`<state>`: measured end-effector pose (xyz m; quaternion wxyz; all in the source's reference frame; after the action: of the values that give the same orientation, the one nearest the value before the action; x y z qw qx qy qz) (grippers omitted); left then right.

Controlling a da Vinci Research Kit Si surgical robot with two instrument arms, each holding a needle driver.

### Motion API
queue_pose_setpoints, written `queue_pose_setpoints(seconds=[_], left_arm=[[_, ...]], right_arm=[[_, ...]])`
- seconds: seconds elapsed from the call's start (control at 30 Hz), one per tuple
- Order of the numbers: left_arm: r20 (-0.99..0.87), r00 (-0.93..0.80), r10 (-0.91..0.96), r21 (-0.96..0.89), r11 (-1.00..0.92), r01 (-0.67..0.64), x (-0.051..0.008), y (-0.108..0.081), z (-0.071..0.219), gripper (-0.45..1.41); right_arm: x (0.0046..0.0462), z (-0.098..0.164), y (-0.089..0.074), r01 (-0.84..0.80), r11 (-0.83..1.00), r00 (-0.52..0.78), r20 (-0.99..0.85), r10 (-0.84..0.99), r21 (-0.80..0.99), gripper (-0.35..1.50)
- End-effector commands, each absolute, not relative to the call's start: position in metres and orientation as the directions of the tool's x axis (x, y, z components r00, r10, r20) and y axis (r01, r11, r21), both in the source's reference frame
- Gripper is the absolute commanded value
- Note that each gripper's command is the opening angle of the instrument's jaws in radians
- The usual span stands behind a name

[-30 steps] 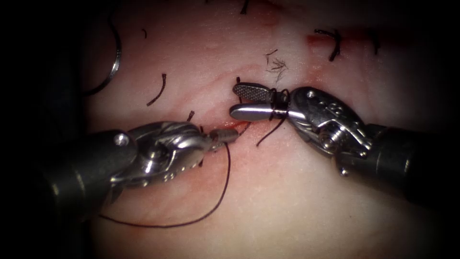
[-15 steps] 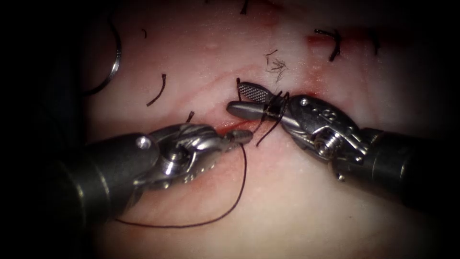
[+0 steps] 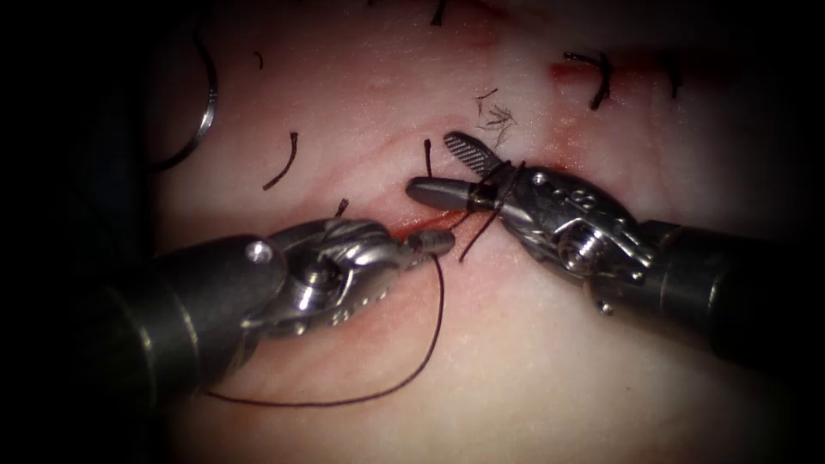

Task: Wound Closure
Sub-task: Grab the short suture end with the right jaws.

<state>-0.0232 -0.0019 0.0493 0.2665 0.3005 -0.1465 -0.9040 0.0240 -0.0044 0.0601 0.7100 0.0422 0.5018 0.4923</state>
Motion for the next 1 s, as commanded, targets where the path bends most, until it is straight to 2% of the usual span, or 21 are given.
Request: queue_pose_setpoints(seconds=[0.03, 0.17, 0.23, 0.27, 0.3, 0.33, 0.37, 0.53, 1.0], left_arm=[[-0.466, -0.675, -0.572, 0.428, -0.814, 0.393, -0.0237, -0.0013, 0.0496, -0.35], [-0.467, -0.675, -0.571, 0.428, -0.814, 0.393, -0.0237, -0.0013, 0.0496, -0.35], [-0.467, -0.675, -0.571, 0.428, -0.814, 0.393, -0.0237, -0.0013, 0.0496, -0.35], [-0.467, -0.675, -0.571, 0.428, -0.814, 0.393, -0.0237, -0.0013, 0.0496, -0.35], [-0.467, -0.675, -0.571, 0.428, -0.814, 0.393, -0.0237, -0.0013, 0.0496, -0.35], [-0.467, -0.675, -0.571, 0.428, -0.814, 0.393, -0.0237, -0.0013, 0.0496, -0.35], [-0.467, -0.675, -0.571, 0.428, -0.814, 0.393, -0.0237, -0.0013, 0.0496, -0.35], [-0.469, -0.673, -0.572, 0.427, -0.814, 0.394, -0.0237, -0.0013, 0.0495, -0.35], [-0.472, -0.672, -0.571, 0.425, -0.815, 0.394, -0.0235, -0.0013, 0.0492, -0.35]], right_arm=[[0.0253, 0.0606, -0.0038, -0.656, 0.518, 0.017, -0.676, 0.737, 0.549, 0.72], [0.0264, 0.0612, -0.0033, -0.649, 0.531, 0.031, -0.679, 0.734, 0.544, 0.69], [0.0268, 0.0614, -0.0032, -0.647, 0.537, 0.036, -0.682, 0.730, 0.541, 0.57], [0.0269, 0.0615, -0.0032, -0.648, 0.541, 0.039, -0.686, 0.727, 0.536, 0.41], [0.0269, 0.0615, -0.0033, -0.647, 0.550, 0.047, -0.692, 0.720, 0.528, 0.15], [0.0269, 0.0614, -0.0033, -0.646, 0.559, 0.055, -0.698, 0.714, 0.520, -0.28], [0.0269, 0.0614, -0.0034, -0.638, 0.571, 0.065, -0.703, 0.708, 0.516, -0.35], [0.0273, 0.0617, -0.0034, -0.609, 0.603, 0.087, -0.713, 0.696, 0.515, -0.35], [0.0270, 0.0609, -0.0028, -0.583, 0.727, 0.203, -0.802, 0.562, 0.362, -0.35]])
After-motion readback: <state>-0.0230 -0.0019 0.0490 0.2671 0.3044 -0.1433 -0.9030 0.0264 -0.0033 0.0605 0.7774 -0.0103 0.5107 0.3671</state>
